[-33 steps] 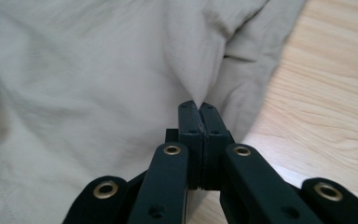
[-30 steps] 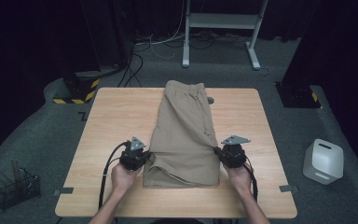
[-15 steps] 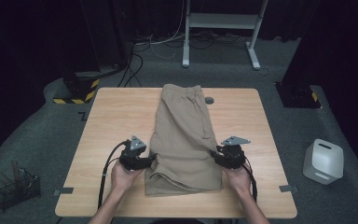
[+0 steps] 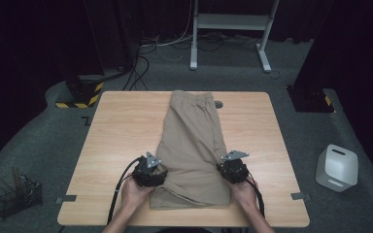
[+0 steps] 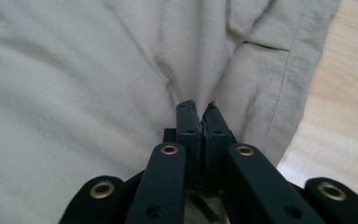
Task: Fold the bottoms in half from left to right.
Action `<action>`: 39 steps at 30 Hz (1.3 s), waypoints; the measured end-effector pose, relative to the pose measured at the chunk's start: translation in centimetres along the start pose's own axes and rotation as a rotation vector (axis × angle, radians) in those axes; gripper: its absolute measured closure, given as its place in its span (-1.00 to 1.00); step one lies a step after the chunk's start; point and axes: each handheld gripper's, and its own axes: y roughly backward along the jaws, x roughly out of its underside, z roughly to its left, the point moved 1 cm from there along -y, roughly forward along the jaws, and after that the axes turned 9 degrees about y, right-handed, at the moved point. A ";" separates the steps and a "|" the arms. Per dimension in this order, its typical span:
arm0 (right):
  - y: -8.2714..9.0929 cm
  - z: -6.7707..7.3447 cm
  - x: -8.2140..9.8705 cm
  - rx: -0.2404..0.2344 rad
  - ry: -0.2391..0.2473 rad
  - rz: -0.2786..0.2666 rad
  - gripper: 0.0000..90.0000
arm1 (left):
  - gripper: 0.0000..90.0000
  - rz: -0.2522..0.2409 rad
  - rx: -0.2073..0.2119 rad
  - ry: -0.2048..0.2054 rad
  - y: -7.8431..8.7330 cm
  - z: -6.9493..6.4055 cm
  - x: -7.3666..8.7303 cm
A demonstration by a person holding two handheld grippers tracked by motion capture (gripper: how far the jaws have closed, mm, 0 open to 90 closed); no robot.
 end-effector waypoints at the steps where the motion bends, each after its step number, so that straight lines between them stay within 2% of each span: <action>1: 0.5 0.5 0.4 -0.018 0.011 0.002 0.86 | -0.16 0.006 0.037 0.016 0.7 -0.2 0.8; 3: 1.0 0.7 0.8 -0.045 0.009 -0.022 0.60 | -0.16 0.018 0.051 0.008 1.2 -0.2 1.1; 4: 1.0 0.7 0.8 -0.045 0.009 -0.022 0.60 | -0.16 0.018 0.051 0.008 1.2 -0.2 1.1; 6: 1.6 0.5 0.9 -0.053 -0.020 -0.062 0.42 | -0.16 0.001 0.060 0.026 1.5 0.0 0.9; 7: 2.0 0.0 0.6 -0.055 -0.052 -0.093 0.37 | -0.16 -0.027 0.073 0.059 1.6 0.6 0.1; 10: 2.2 -0.6 0.0 -0.056 -0.078 -0.125 0.34 | -0.19 -0.049 0.082 0.091 1.4 1.1 -0.9; 11: 2.0 -1.1 -0.8 -0.039 -0.090 -0.129 0.34 | -0.21 -0.061 0.079 0.100 1.1 1.4 -1.4; 12: 2.0 -1.1 -0.8 -0.039 -0.090 -0.129 0.34 | -0.21 -0.064 0.073 0.112 0.8 1.6 -1.9; 14: 1.3 -1.9 -2.0 -0.032 -0.120 -0.132 0.35 | -0.22 -0.068 0.048 0.122 0.0 1.9 -2.6; 15: 1.1 -2.2 -2.4 -0.028 -0.132 -0.136 0.35 | -0.23 -0.048 0.020 0.124 -1.0 2.0 -3.1; 17: 0.8 -2.5 -2.7 -0.027 -0.148 -0.145 0.35 | -0.23 -0.041 0.005 0.110 -1.4 2.0 -3.1; 18: 0.3 -3.1 -3.2 -0.023 -0.173 -0.152 0.34 | -0.23 -0.020 -0.009 0.099 -2.1 1.7 -3.0; 20: -0.1 -3.3 -3.5 -0.016 -0.173 -0.152 0.34 | -0.23 -0.013 -0.017 0.095 -2.3 1.7 -2.8; 22: -0.8 -3.7 -3.7 -0.007 -0.195 -0.136 0.33 | -0.23 -0.020 -0.020 0.102 -2.6 1.8 -2.4; 24: -2.0 -4.1 -3.9 0.006 -0.206 -0.112 0.33 | -0.26 -0.037 -0.003 0.126 -2.7 2.1 -2.1; 27: -2.8 -4.0 -3.9 0.009 -0.201 -0.086 0.33 | -0.29 -0.066 -0.005 0.125 -2.8 2.2 -1.8; 28: -3.1 -3.9 -3.9 0.011 -0.202 -0.078 0.33 | -0.31 -0.082 -0.009 0.126 -2.8 2.1 -1.6; 30: -3.3 -3.8 -3.9 0.011 -0.191 -0.071 0.37 | -0.31 -0.081 -0.012 0.124 -2.8 2.0 -1.6; 32: -3.7 -3.5 -4.0 0.005 -0.178 -0.055 0.54 | -0.31 -0.081 -0.016 0.124 -2.8 2.0 -1.5; 33: -4.0 -3.3 -4.1 -0.005 -0.158 -0.046 0.76 | -0.32 -0.081 -0.020 0.120 -2.8 2.0 -1.5; 34: -4.0 -3.3 -4.1 -0.005 -0.158 -0.046 0.76 | -0.33 -0.081 -0.020 0.120 -2.8 2.0 -1.5; 36: -4.3 -3.3 -4.1 -0.005 -0.143 -0.039 0.98 | -0.33 -0.082 -0.023 0.120 -2.8 1.9 -1.5; 38: -4.1 -3.3 -4.1 0.002 -0.141 -0.036 0.99 | -0.32 -0.083 -0.022 0.119 -2.8 1.9 -1.5; 39: -3.5 -3.5 -4.2 0.020 -0.128 -0.044 1.00 | -0.32 -0.083 -0.020 0.121 -2.8 1.9 -1.5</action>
